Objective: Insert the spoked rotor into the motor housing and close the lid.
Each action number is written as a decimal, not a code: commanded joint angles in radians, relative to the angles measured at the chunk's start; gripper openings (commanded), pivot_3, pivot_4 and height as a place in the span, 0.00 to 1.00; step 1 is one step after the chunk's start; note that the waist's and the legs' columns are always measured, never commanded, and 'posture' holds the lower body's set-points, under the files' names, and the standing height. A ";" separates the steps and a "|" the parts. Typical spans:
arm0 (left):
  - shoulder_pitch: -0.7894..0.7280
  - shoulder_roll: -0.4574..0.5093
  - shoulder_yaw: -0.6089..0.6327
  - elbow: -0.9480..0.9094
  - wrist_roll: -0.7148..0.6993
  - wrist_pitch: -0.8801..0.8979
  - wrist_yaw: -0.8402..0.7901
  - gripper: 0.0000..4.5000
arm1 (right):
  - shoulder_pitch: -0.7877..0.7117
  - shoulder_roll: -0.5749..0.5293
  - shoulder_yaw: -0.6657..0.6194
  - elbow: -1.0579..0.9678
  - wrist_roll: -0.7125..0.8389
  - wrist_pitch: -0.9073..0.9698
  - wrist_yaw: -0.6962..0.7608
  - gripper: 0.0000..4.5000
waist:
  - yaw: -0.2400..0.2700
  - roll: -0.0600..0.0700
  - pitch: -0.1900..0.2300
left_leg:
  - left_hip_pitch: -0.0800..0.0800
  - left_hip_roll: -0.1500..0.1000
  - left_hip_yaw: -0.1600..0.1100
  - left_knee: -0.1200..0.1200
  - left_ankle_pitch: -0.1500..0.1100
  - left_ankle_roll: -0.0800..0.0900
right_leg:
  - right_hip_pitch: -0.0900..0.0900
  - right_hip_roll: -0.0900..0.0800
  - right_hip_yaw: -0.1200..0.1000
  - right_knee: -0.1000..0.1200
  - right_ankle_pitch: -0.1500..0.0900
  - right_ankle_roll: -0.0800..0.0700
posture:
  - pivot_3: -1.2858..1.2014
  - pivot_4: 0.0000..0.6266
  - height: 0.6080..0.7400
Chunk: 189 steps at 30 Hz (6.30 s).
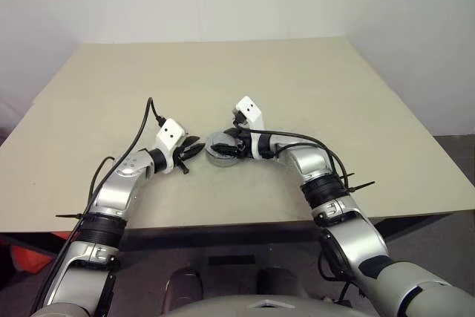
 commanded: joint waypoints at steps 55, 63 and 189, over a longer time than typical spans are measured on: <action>-0.011 0.009 0.012 -0.032 -0.006 -0.018 0.005 0.30 | -0.028 -0.090 0.113 0.206 -0.133 -0.189 -0.064 0.70 | 0.024 -0.001 0.004 | 0.007 0.000 -0.001 0.014 0.003 -0.004 | 0.007 -0.001 0.003 0.014 0.000 0.001 | 0.52 0.00 1.00; -0.042 -0.052 0.034 -0.032 -0.071 0.050 0.020 0.30 | -0.027 -0.083 0.112 0.225 -0.126 -0.189 -0.065 0.70 | 0.024 -0.002 0.003 | 0.007 0.000 -0.001 0.014 0.003 -0.004 | 0.008 -0.001 0.003 0.014 0.000 0.001 | 0.52 0.00 1.00; -0.095 -0.182 0.123 0.046 -0.149 0.306 0.108 0.00 | -0.199 0.168 -0.813 0.263 0.566 0.673 -0.580 0.45 | 0.020 0.008 -0.002 | 0.011 -0.001 0.001 -0.005 0.008 -0.014 | 0.006 0.000 0.004 0.002 -0.005 0.011 | 0.52 0.00 1.00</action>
